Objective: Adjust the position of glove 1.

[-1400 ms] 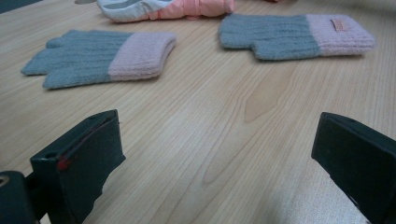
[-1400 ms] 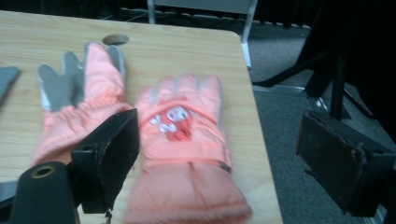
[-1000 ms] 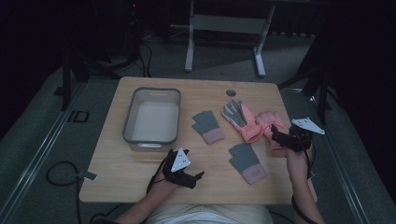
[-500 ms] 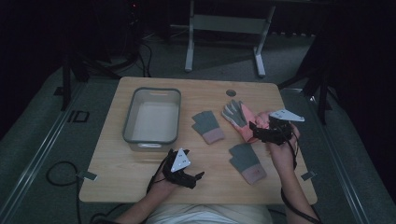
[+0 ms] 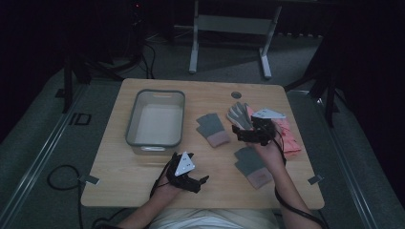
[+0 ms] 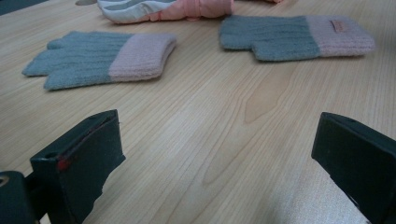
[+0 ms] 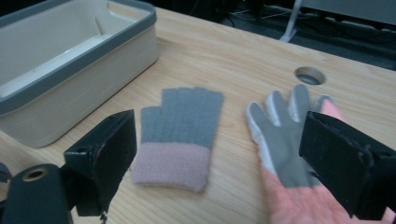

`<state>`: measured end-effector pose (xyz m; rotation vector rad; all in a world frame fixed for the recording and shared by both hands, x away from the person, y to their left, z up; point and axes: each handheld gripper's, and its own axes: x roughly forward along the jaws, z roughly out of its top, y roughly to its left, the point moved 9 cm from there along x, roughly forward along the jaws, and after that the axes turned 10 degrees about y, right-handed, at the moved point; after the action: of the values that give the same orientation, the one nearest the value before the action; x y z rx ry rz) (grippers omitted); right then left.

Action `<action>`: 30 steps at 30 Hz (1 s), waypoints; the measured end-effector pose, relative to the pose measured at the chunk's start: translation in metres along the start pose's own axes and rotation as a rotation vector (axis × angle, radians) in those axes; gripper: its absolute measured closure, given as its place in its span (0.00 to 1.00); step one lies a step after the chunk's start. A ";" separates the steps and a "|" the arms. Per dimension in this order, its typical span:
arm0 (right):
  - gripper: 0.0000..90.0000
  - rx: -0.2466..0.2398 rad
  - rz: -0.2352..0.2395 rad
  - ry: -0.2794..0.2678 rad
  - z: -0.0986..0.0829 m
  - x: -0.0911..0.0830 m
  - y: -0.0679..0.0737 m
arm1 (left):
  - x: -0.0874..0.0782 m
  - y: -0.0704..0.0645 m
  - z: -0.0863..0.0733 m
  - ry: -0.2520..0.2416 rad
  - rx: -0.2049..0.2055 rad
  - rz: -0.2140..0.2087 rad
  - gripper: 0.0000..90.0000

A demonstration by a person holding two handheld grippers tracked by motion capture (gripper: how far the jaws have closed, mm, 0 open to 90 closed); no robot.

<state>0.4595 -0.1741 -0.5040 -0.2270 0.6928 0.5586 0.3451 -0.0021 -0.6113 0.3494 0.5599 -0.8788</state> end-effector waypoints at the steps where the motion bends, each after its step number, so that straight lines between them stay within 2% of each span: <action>1: 0.16 -0.007 0.015 0.004 0.000 0.004 0.003 | 0.000 0.000 0.000 0.001 0.000 0.000 0.02; 6: 0.26 -0.006 0.051 0.012 0.005 0.025 0.011 | 0.000 0.000 0.000 -0.001 0.000 -0.001 0.02; 8: 0.28 -0.008 0.064 0.018 0.006 0.029 0.013 | 0.000 0.000 0.000 0.001 0.001 0.000 0.02; 9: 0.33 -0.016 0.059 0.024 0.009 0.036 0.015 | 0.000 0.000 0.000 0.000 0.001 0.000 0.02; 14: 0.37 -0.030 0.067 0.048 0.011 0.052 0.019 | 0.000 0.000 0.000 0.000 0.003 -0.001 0.02; 16: 0.40 -0.043 0.073 0.076 0.011 0.069 0.023 | 0.000 0.000 0.000 0.001 0.004 -0.001 0.02; 20: 0.44 -0.047 0.076 0.096 0.010 0.083 0.025 | 0.000 0.000 0.000 0.000 0.001 -0.003 0.02; 21: 0.48 -0.060 0.078 0.127 0.008 0.097 0.027 | 0.000 0.001 0.000 0.000 0.001 -0.003 0.02; 24: 0.48 -0.058 0.070 0.146 0.007 0.104 0.025 | -0.001 0.001 0.000 0.000 0.000 -0.004 0.02; 27: 0.48 -0.040 0.029 0.189 0.006 0.117 0.019 | 0.000 0.001 0.000 0.001 -0.003 -0.002 0.02; 30: 0.53 -0.042 0.052 0.208 0.006 0.124 0.019 | 0.000 0.001 0.000 0.002 -0.006 -0.007 0.02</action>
<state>0.5306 -0.1045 -0.5814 -0.3102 0.8914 0.6047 0.3453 -0.0013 -0.6114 0.3432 0.5663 -0.8835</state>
